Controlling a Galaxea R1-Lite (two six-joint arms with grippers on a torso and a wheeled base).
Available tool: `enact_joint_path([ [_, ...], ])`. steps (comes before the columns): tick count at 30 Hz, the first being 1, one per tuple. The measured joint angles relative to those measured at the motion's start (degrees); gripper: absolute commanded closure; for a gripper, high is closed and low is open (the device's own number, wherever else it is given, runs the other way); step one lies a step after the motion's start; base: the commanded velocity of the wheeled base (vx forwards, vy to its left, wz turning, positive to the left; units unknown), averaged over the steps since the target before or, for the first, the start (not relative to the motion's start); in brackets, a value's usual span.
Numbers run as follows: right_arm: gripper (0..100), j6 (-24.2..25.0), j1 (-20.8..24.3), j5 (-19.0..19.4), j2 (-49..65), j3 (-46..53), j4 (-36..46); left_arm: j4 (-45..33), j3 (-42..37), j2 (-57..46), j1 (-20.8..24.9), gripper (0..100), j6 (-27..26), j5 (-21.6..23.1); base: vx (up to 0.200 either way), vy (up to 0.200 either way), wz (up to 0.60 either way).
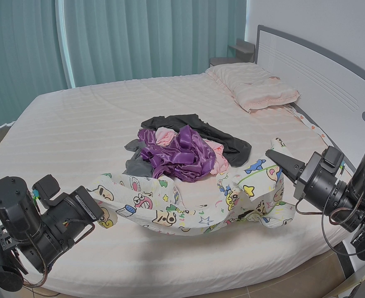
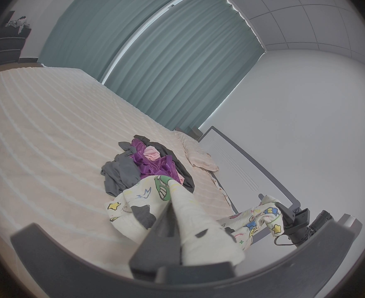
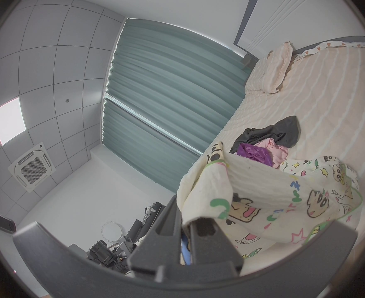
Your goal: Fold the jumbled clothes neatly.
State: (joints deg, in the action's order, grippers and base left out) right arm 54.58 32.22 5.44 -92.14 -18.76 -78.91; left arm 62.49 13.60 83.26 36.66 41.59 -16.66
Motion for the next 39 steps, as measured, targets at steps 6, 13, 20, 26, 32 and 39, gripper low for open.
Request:
enact_joint_path([
  [6, 100, -0.04, -0.39, 0.02, 0.0, -0.11, 0.02, -0.02, -0.13, -0.18, 0.07, 100, -0.02, -0.06, 0.0, 0.2, 0.0],
  [13, 100, -0.06, -0.44, 0.02, 0.0, -0.15, 0.0, -0.06, -0.24, -0.72, 0.13, 100, -0.24, -0.16, 0.0, 0.2, 0.0],
  [20, 100, -0.06, -0.44, 0.0, 0.0, -0.15, 0.02, -0.13, -0.49, -1.01, 0.17, 100, -0.38, -0.24, 0.0, 0.2, 0.0],
  [26, 100, -0.06, -0.37, 0.02, 0.0, -0.15, 0.0, -0.13, -0.52, -1.1, 0.17, 100, -0.4, -0.27, 0.0, 0.2, 0.0],
  [32, 100, -0.06, -0.26, 0.0, -0.01, -0.12, 0.0, -0.13, -0.52, -1.12, 0.17, 100, -0.4, -0.24, 0.0, 0.2, 0.0],
  [39, 100, -0.06, -0.13, 0.0, -0.17, -0.12, 0.0, -0.13, -0.52, -1.1, 0.16, 100, -0.38, -0.27, 0.0, 0.2, 0.0],
])
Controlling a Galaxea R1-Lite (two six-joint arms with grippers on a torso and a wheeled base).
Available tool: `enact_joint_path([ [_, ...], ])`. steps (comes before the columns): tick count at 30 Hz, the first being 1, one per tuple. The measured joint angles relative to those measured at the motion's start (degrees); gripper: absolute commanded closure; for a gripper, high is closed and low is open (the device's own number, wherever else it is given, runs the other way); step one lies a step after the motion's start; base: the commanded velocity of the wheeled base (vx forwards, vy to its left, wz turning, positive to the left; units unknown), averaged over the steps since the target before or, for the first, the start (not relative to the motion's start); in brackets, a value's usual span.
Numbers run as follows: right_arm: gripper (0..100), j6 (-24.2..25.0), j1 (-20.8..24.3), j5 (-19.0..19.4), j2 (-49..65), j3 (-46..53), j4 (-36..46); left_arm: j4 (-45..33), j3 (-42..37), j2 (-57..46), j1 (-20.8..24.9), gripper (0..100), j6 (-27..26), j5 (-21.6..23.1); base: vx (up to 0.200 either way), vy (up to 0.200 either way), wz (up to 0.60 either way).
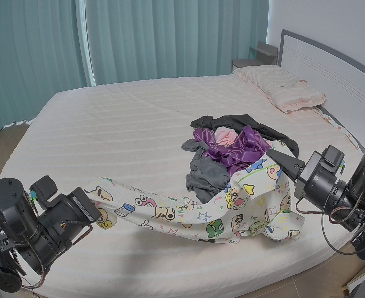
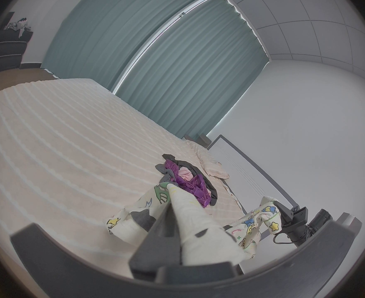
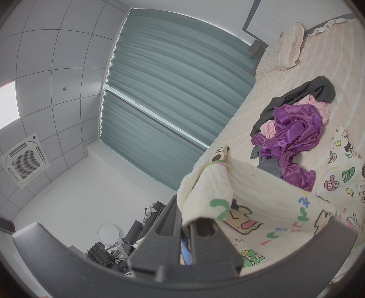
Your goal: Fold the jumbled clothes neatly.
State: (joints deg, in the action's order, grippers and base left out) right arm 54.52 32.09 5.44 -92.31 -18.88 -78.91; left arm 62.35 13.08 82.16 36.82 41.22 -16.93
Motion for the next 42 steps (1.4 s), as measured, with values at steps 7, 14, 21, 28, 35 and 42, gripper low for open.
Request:
enact_joint_path([
  [7, 100, -0.02, 0.05, 0.0, -0.06, 0.0, 0.0, 0.02, 0.01, 0.02, 0.01, 100, -0.02, 0.05, 0.0, 0.2, 0.0],
  [14, 100, 0.02, 0.07, 0.0, -0.24, -0.02, 0.0, 0.02, 0.0, 0.06, 0.0, 100, 0.0, 0.07, 0.0, 0.2, 0.0],
  [21, 100, -0.02, 0.07, 0.0, -0.24, -0.1, 0.0, -0.06, -0.07, 0.06, 0.0, 100, -0.02, 0.07, 0.0, 0.2, 0.0],
  [28, 100, 0.0, 0.07, 0.0, -0.17, -0.1, 0.0, -0.06, -0.07, 0.06, 0.0, 100, -0.02, 0.07, 0.0, 0.2, 0.0],
  [35, 100, 0.0, 0.21, 0.0, -0.17, -0.11, 0.0, -0.06, -0.07, 0.05, 0.0, 100, -0.02, 0.05, 0.0, 0.2, 0.0],
  [42, 100, -0.09, 0.24, -0.02, 0.05, -0.11, -0.02, -0.01, -0.07, -0.06, 0.01, 100, -0.09, 0.07, 0.0, 0.029, 0.0],
])
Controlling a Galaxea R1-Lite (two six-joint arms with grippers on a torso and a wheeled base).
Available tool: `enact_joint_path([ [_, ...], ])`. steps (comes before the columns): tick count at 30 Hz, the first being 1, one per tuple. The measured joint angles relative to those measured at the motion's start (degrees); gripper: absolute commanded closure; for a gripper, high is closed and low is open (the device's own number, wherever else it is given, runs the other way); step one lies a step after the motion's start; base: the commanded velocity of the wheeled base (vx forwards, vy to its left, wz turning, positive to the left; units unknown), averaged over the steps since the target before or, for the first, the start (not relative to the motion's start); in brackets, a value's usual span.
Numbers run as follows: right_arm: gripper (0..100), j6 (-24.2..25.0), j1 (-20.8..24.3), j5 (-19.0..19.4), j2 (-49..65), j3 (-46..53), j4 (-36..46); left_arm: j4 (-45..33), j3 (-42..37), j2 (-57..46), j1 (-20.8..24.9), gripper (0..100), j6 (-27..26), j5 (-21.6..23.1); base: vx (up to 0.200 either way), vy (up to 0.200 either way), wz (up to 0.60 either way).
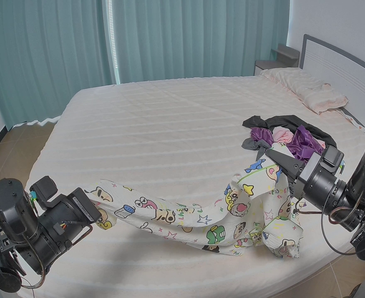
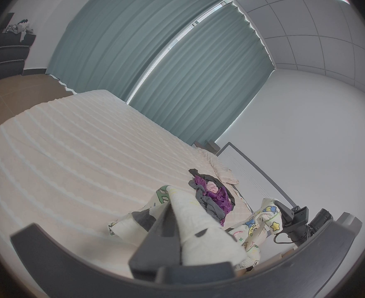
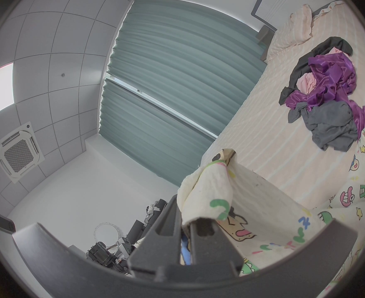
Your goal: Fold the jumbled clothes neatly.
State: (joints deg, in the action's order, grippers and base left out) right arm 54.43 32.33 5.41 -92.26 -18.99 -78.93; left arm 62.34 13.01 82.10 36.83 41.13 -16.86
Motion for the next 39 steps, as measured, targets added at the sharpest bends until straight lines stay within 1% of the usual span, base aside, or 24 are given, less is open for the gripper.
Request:
enact_joint_path([
  [6, 100, -0.02, -0.22, -0.06, 0.69, 0.01, 0.02, 0.01, 0.09, -0.62, -0.09, 100, -0.02, 0.02, 0.0, 0.0, 0.0],
  [11, 100, -1.83, -0.44, -0.11, 2.12, 0.01, 0.2, -0.11, 0.27, -1.84, -0.28, 100, -0.44, 0.02, -0.2, 0.0, 0.0],
  [17, 100, -5.3, -0.37, -0.09, 4.69, 0.15, 0.66, -0.22, -0.55, -4.21, -0.23, 100, -1.06, 0.15, -0.2, 0.0, 0.0],
  [21, 100, -8.59, -0.33, -0.06, 6.88, 0.37, 0.77, -0.27, -0.94, -6.17, -0.09, 100, -2.55, 0.11, -0.2, 0.0, 0.0],
  [28, 100, -10.7, -0.06, 0.33, 12.08, 0.48, 0.9, -0.4, -1.74, -10.47, 0.11, 100, -4.27, 0.02, -0.2, 0.0, 0.0],
  [31, 100, -11.54, 0.24, 1.45, 14.95, 0.39, 0.93, -0.93, -1.88, -12.53, 0.18, 100, -5.03, 0.02, -0.2, 0.0, 0.0],
  [36, 100, -12.25, 0.83, 6.19, 20.65, 0.56, 0.96, -2.67, -1.93, -16.31, 0.16, 100, -6.68, 0.02, -0.2, 0.0, 0.0],
  [39, 100, -12.39, 0.99, 7.86, 23.43, 0.56, 1.06, -3.19, -1.94, -18.77, 0.18, 100, -8.02, 0.0, 0.0, 0.0, 0.0],
])
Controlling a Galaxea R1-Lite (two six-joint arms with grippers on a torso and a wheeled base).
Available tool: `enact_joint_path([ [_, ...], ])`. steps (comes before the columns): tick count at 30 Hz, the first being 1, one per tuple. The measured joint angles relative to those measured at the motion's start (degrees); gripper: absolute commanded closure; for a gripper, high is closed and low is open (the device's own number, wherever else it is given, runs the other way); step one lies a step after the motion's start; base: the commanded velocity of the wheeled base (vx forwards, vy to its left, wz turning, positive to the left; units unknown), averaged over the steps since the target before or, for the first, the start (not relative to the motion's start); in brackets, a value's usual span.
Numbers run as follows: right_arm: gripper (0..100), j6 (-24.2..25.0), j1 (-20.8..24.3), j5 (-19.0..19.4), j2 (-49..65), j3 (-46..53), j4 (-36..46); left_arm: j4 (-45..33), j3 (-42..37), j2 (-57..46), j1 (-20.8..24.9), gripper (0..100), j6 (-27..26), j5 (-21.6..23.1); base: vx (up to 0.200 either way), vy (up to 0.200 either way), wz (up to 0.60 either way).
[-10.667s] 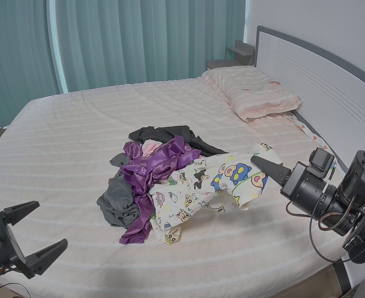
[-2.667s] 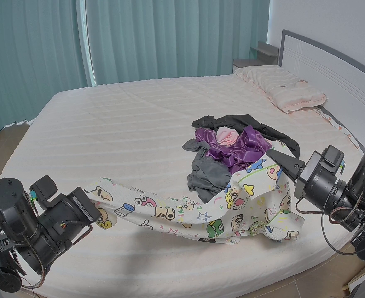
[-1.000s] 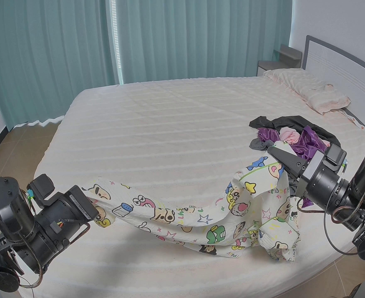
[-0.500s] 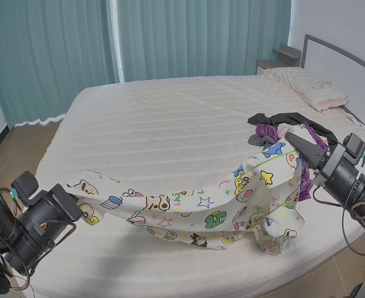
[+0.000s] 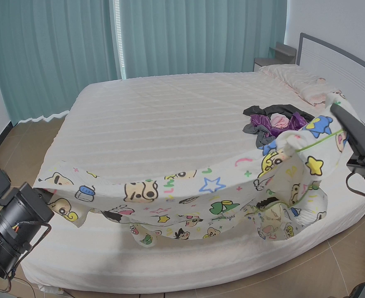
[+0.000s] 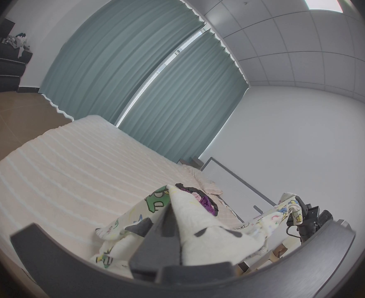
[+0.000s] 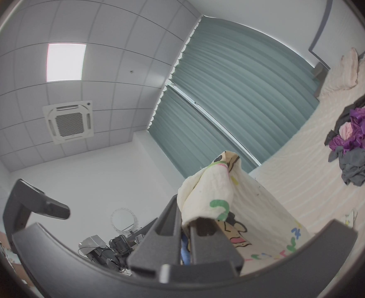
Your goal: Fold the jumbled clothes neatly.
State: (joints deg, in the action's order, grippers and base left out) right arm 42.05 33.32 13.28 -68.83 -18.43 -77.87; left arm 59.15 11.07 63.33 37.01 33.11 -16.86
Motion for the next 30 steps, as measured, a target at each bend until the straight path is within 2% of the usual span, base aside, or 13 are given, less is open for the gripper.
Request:
enact_joint_path([
  [7, 100, -0.09, -0.02, 4.43, 6.64, -0.94, 3.38, -4.3, 0.12, -6.75, 0.04, 100, -5.22, 0.15, 0.0, 0.0, 0.0],
  [15, 100, -0.09, -4.27, 5.14, 9.02, -8.05, 13.34, -6.49, 2.21, -9.47, -0.05, 100, -7.44, 0.2, 0.0, 0.0, 0.0],
  [25, 100, -2.04, -12.59, 5.24, 1.33, -11.63, 13.8, -11.12, 5.66, -3.91, -1.38, 100, -7.01, 0.2, 0.0, 0.0, 0.0],
  [30, 100, -5.51, -15.19, 5.03, -4.88, -13.48, 13.64, -11.41, 8.5, 1.63, -5.86, 100, -6.38, 0.46, 0.0, 0.0, 0.0],
])
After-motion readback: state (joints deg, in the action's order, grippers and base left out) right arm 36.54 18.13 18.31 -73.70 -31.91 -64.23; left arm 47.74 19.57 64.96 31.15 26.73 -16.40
